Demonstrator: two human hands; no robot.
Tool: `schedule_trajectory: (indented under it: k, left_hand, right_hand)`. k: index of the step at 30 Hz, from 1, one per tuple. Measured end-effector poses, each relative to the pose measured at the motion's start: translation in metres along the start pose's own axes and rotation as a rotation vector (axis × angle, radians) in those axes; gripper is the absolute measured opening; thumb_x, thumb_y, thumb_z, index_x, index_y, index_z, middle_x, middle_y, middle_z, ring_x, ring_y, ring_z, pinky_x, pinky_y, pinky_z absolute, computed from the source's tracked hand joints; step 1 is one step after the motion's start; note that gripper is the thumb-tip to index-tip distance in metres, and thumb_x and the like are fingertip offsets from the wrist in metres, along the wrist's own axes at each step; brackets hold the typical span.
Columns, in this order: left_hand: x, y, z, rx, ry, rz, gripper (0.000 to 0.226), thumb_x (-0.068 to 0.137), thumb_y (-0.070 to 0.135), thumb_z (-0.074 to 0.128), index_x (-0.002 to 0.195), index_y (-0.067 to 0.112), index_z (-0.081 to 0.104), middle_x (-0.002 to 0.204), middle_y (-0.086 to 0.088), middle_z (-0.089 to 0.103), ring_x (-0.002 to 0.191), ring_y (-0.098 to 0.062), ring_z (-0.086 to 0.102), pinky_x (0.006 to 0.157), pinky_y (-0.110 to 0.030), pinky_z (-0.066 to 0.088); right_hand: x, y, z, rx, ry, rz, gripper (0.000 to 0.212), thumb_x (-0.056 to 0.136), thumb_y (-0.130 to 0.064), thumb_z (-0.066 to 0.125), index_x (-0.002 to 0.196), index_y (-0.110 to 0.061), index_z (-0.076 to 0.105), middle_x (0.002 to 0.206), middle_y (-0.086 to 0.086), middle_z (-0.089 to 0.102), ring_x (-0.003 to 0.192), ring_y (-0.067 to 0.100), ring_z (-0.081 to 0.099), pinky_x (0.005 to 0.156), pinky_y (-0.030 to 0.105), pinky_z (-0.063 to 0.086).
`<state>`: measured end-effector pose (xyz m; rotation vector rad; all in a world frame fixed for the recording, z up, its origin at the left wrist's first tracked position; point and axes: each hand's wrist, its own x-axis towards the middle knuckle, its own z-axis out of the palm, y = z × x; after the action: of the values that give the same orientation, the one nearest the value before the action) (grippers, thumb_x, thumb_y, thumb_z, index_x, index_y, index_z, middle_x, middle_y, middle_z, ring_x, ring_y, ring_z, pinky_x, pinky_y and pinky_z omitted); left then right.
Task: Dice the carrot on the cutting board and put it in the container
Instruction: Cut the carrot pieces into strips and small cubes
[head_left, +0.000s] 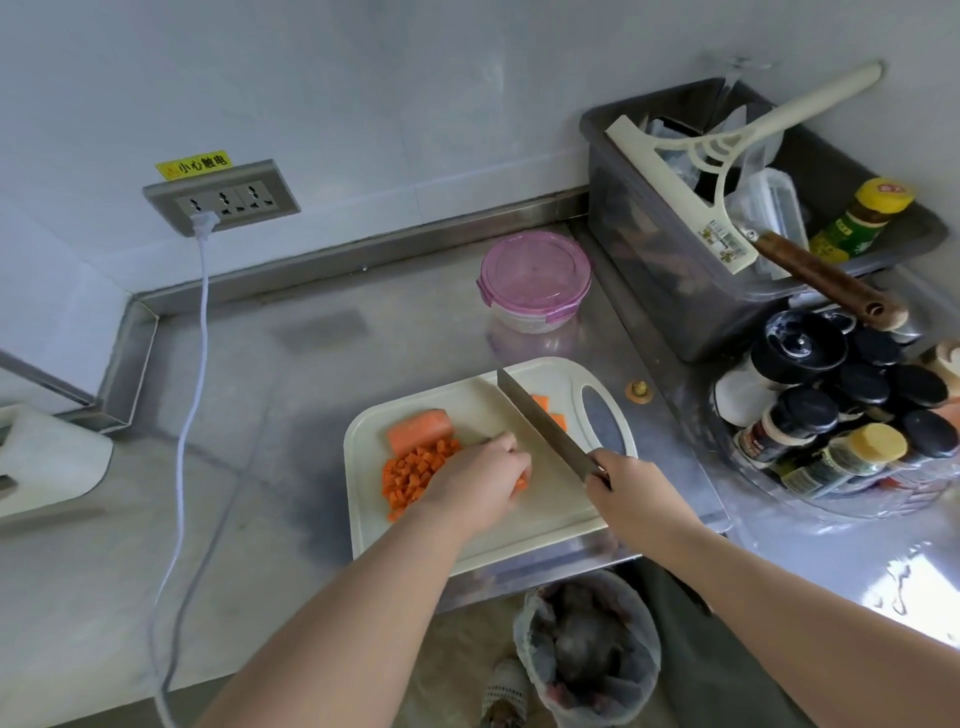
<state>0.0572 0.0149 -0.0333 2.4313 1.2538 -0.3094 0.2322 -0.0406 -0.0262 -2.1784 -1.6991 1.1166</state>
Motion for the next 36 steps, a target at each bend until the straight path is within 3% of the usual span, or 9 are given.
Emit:
schedule_trajectory:
  k: [5,8,11,14,21,26,32,36]
  left_hand:
    - [0.001,-0.004,0.004,-0.129,0.094,-0.041,0.042,0.089,0.018,0.061,0.13,0.02,0.048,0.123,0.003,0.048,0.098,-0.022,0.059,0.081,-0.035,0.049]
    - [-0.006,-0.008,0.011,-0.111,0.177,-0.147,0.042,0.088,0.026,0.063,0.127,0.021,0.048,0.125,0.003,0.055,0.112,-0.019,0.056,0.094,-0.035,0.045]
    - [-0.007,-0.007,0.016,-0.085,0.243,-0.19,0.034,0.089,0.032,0.062,0.12,0.022,0.053,0.12,0.004,0.06,0.111,-0.015,0.056,0.097,-0.031,0.041]
    - [-0.004,-0.004,0.017,-0.056,0.259,-0.21,0.027,0.091,0.033,0.057,0.115,0.022,0.057,0.116,0.004,0.061,0.109,-0.016,0.057,0.096,-0.031,0.037]
    - [0.005,0.0,0.014,-0.042,0.255,-0.285,0.022,0.094,0.031,0.054,0.108,0.016,0.058,0.109,-0.002,0.062,0.103,-0.022,0.058,0.094,-0.036,0.039]
    - [0.015,-0.004,0.006,-0.065,0.194,-0.299,0.019,0.092,0.03,0.058,0.102,0.014,0.06,0.103,-0.004,0.066,0.098,-0.027,0.061,0.085,-0.034,0.042]
    - [0.019,-0.008,-0.001,0.001,0.121,-0.232,0.023,0.093,0.032,0.057,0.101,0.011,0.062,0.099,-0.008,0.066,0.093,-0.028,0.063,0.074,-0.031,0.04]
    - [0.017,-0.008,0.005,0.028,0.174,-0.208,0.025,0.094,0.034,0.055,0.101,0.01,0.061,0.102,-0.007,0.065,0.094,-0.027,0.062,0.073,-0.03,0.039]
  right_hand:
    - [-0.007,-0.002,0.004,0.028,-0.005,-0.038,0.022,0.096,-0.015,0.038,0.079,-0.026,0.047,0.063,-0.003,0.049,0.053,0.013,0.043,0.048,0.024,0.033]
    - [-0.011,-0.001,0.014,0.017,-0.03,-0.046,0.019,0.098,-0.017,0.038,0.101,-0.02,0.057,0.077,-0.002,0.056,0.06,0.012,0.05,0.052,0.022,0.038]
    - [-0.014,-0.002,0.023,0.002,-0.047,-0.039,0.026,0.101,-0.019,0.037,0.119,-0.017,0.056,0.09,-0.001,0.06,0.073,0.011,0.058,0.059,0.019,0.046]
    - [-0.014,-0.005,0.027,0.014,-0.049,-0.032,0.028,0.101,-0.02,0.037,0.123,-0.018,0.055,0.098,0.0,0.063,0.082,0.014,0.062,0.069,0.026,0.055]
    - [-0.006,-0.009,0.024,-0.014,-0.033,-0.046,0.021,0.1,-0.019,0.035,0.109,-0.017,0.054,0.09,0.003,0.059,0.069,0.011,0.053,0.055,0.022,0.043]
    - [0.002,-0.015,0.019,-0.075,-0.039,-0.066,0.027,0.1,-0.022,0.035,0.117,-0.017,0.055,0.089,0.002,0.059,0.075,0.016,0.055,0.062,0.026,0.044]
    - [0.003,-0.016,0.015,-0.115,-0.047,-0.089,0.014,0.099,-0.019,0.035,0.088,-0.021,0.043,0.071,-0.003,0.047,0.062,0.012,0.044,0.051,0.022,0.033]
    - [0.002,-0.016,0.017,-0.145,-0.048,-0.1,0.015,0.101,-0.02,0.033,0.101,-0.019,0.048,0.074,-0.003,0.048,0.062,0.008,0.044,0.049,0.018,0.029]
